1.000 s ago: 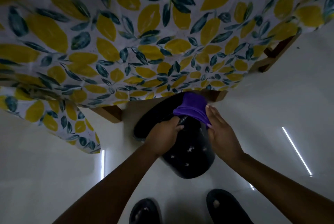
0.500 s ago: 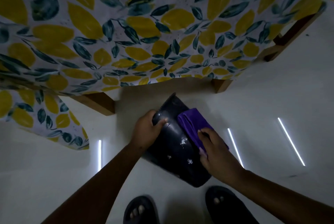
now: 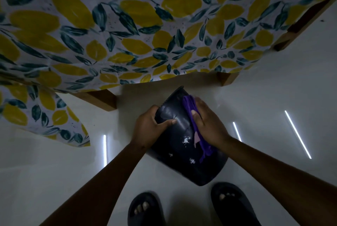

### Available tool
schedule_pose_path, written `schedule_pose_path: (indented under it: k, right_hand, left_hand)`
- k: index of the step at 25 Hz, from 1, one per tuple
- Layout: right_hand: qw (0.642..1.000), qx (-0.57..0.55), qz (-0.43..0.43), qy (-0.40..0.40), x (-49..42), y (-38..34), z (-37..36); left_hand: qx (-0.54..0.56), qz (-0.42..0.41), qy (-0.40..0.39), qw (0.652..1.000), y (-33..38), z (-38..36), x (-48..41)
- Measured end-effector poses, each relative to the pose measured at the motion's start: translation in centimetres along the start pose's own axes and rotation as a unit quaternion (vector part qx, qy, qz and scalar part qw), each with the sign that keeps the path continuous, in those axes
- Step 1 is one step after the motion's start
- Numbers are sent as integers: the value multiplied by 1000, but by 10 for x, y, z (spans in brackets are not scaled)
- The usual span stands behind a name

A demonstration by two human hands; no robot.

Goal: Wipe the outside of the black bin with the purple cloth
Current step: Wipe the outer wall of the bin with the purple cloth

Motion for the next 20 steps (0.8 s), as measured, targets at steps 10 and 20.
schedule_pose_path:
  k: [10,20]
  right_hand:
    - [996,59,65,-2,12,-33,-8]
    - [965,192,178,21,70,-36,-3]
  left_hand:
    - [-20,2,-18,1000,-13,3,9]
    - [-49,-3,-48,998,5,-13,-12]
Point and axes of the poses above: each hand's wrist, its own x-axis away from the middle knuckle, its own z-axis out of the back of the hand, y = z × x, the point moved 7 cm from there along -x, towards the middle knuckle, and after that the axes turned 14 degrees about y, right-handed, at the moved point
